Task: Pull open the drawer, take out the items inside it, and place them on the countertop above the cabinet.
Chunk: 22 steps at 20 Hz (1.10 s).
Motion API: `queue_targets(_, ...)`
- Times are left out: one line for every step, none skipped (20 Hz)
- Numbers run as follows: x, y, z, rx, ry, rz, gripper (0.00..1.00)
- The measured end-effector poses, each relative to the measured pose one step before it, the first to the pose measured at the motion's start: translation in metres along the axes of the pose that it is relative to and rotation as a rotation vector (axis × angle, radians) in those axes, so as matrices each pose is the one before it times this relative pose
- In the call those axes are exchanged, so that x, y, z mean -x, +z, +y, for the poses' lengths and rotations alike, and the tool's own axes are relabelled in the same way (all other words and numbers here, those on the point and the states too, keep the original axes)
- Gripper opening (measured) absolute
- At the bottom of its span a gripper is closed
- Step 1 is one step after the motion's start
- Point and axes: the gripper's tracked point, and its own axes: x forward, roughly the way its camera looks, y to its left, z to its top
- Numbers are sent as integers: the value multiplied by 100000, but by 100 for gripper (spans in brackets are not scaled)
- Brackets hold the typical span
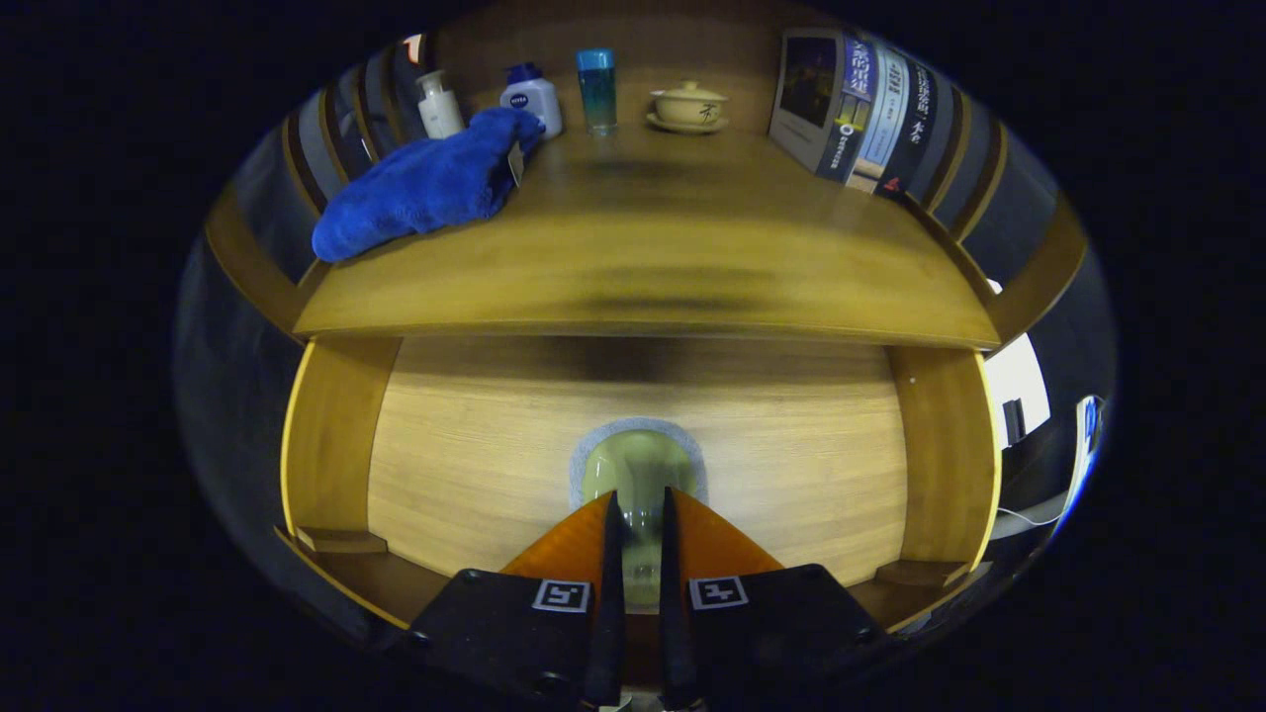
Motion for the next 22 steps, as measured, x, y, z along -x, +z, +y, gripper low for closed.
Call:
queue_targets(1049,251,-126,121,98,-1019,23)
queue_targets(927,358,-134,859,-829,-1069,23)
queue_targets(1021,393,-304,853,-974,-811,23)
queue_targets(980,323,-168,327,-423,-943,23)
queue_targets(965,447,-48,-32,10,-822,23)
queue_targets(785,603,-41,-121,150,-1141,23)
queue_targets(873,748,-115,-82,-218,-1255,23)
queue_targets(624,863,-232,148,-534,-1388,23)
queue_targets(520,887,-179,-41,-576,-1164,23)
queue_targets(467,790,50,-108,-90,-1180,23)
queue_targets(552,973,127,-179,298,-1068,23)
queue_targets(303,885,36,3,108,-771,23)
queue_targets(180,848,-69,125,-530,-629,23)
queue_targets(-44,734,-346,61,-594,-266,23)
queue_targets(-184,709,-54,-216,-331,-38,23)
queue_targets(-302,630,-18,-381,-349,-12,23)
queue_targets(-369,693,-77,-371,-340,-175,23)
queue_targets(-295,701,-161,-529,-216,359,23)
queue_targets(-494,590,-43,-563,-56,437,23)
queue_targets(-475,483,-4,-589,-75,824,23)
queue_targets(-537,611,-55,-542,-2,552,23)
queue_targets(-820,606,8,-484,-65,253,23)
